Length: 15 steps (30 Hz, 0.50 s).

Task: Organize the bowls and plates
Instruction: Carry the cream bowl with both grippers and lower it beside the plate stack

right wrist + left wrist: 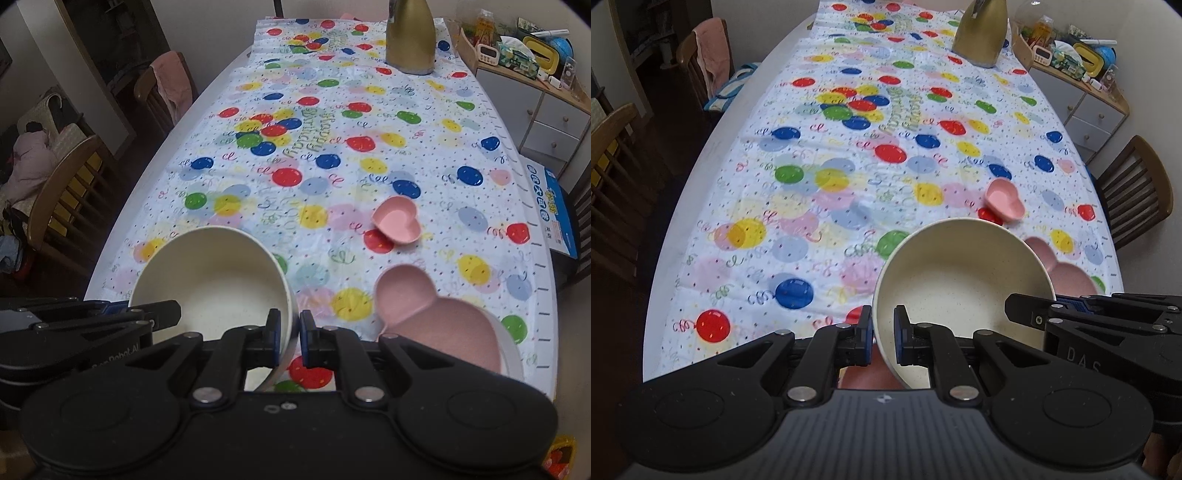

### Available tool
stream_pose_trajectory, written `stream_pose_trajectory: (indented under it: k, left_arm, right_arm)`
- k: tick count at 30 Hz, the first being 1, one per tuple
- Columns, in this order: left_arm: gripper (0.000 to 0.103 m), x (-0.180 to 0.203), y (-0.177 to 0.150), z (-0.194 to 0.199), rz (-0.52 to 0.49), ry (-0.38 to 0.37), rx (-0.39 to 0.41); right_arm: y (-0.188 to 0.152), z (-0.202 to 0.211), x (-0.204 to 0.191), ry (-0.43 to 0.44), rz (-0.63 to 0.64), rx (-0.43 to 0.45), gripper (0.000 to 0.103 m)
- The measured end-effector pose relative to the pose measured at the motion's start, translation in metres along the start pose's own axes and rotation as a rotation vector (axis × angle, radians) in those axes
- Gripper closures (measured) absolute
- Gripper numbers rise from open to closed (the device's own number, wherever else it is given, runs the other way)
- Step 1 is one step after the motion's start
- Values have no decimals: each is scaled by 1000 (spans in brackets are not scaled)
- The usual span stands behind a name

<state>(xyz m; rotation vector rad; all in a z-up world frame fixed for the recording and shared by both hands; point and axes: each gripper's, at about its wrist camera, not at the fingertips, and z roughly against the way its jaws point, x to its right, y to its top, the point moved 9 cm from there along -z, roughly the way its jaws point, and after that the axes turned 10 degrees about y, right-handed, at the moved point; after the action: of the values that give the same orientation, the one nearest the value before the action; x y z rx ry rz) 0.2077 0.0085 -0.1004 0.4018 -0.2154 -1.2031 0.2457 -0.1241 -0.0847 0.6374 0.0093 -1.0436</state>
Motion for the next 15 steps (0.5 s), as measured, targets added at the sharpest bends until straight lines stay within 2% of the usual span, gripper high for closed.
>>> stream_pose_trajectory:
  k: [6,15]
  left_arm:
    - [93,-16,-25,-15,-33,-21,-40]
    - [93,-19,-55,-35,-85,-39,-88]
  right_arm:
    - [-23,-17,-18,-6,-31,-31,94]
    - [-58,-38,-23,-40,-97,-70,94]
